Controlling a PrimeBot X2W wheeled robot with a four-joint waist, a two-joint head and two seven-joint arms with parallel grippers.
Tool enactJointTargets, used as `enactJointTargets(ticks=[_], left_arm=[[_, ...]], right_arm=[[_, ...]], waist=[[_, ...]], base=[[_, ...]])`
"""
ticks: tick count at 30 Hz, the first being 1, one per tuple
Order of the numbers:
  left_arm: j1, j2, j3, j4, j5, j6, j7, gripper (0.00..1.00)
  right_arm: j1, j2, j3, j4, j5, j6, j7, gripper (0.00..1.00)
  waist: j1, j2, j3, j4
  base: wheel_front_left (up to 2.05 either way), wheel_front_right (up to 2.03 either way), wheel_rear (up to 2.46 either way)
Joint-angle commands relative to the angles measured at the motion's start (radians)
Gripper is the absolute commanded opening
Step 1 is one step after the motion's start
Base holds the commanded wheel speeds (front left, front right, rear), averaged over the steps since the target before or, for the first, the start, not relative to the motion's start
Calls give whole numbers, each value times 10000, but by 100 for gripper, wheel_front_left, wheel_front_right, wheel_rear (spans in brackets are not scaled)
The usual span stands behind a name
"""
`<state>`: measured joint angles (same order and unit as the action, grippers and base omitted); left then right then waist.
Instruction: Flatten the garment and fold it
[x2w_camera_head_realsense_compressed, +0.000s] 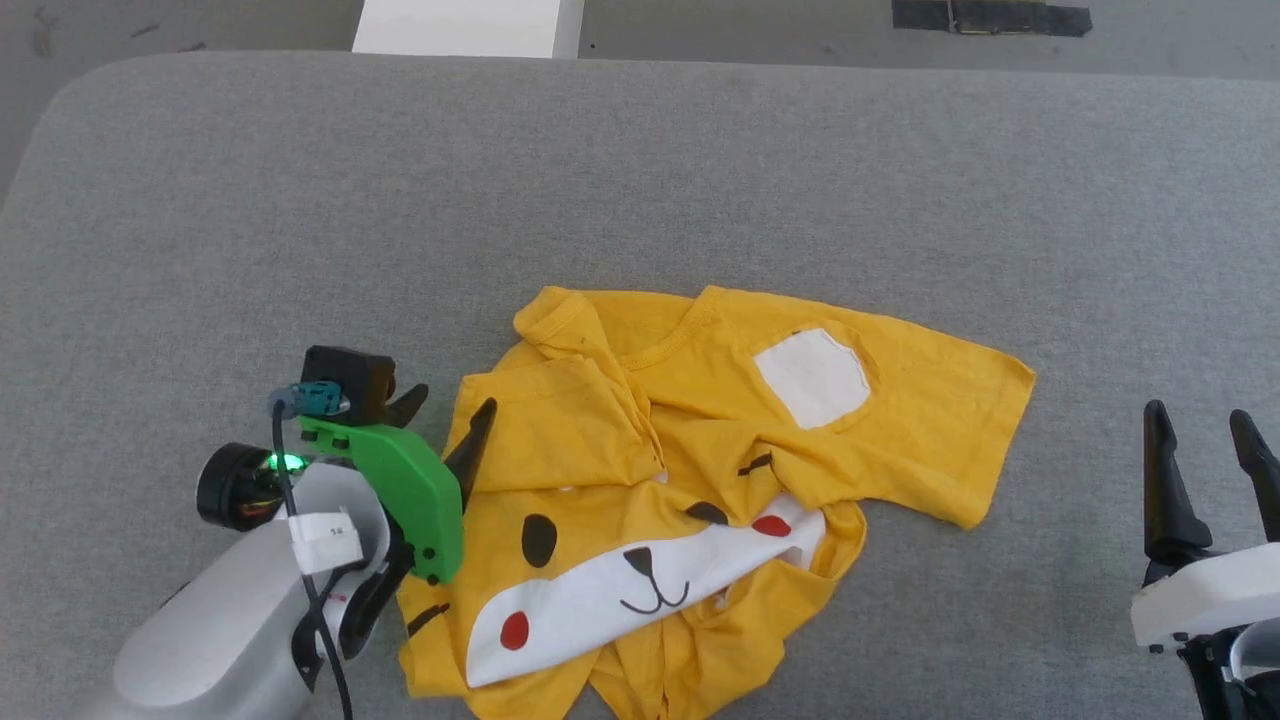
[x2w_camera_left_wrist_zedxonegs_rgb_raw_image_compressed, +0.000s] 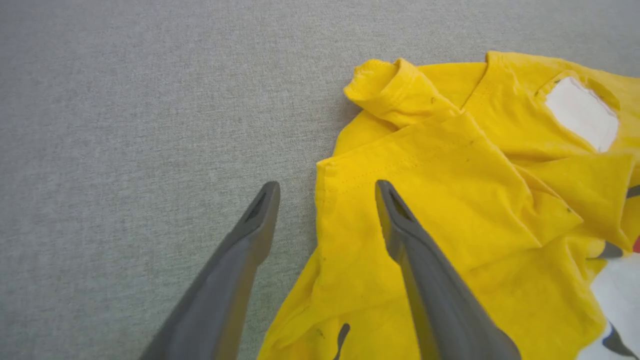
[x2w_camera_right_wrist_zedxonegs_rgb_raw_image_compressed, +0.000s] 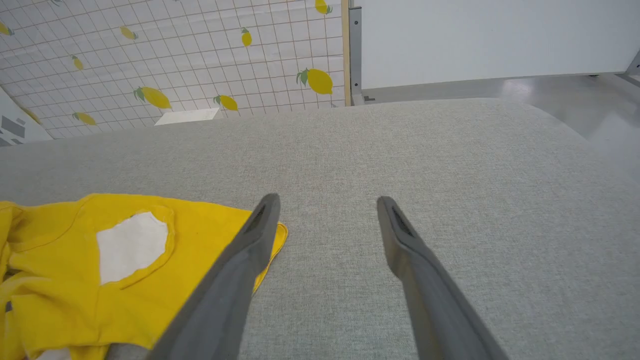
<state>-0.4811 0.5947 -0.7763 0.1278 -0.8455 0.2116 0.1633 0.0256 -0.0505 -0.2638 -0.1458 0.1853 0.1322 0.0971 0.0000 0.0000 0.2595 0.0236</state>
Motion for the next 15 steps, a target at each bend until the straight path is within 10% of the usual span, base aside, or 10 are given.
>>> enactJointTargets(ticks=[1,6,7,8,15], left_arm=[[-134,-107,-38,109,-54,-88,36,100],[-171,-356,-98,711,-152,-274,-83,91],[-208,-418,-84,873,-177,-336,-154,26],[-255,-480,-76,1019,-192,-419,-239,0],[-587,-732,422,1337,-326,-565,-1146,0]], right_arm=[[12,3,4,-69,-73,-15,34,100],[25,3,47,-137,-65,-15,81,100],[21,3,50,-152,-59,-15,89,100],[16,3,51,-165,-55,-15,96,100],[2,3,-47,-223,-43,-15,151,100]], waist=[[0,0,15,-28],[0,0,56,-96],[0,0,77,-105],[0,0,96,-109],[0,0,101,-52]], base=[[0,0,0],[0,0,0],[0,0,0],[0,0,0],[0,0,0]])
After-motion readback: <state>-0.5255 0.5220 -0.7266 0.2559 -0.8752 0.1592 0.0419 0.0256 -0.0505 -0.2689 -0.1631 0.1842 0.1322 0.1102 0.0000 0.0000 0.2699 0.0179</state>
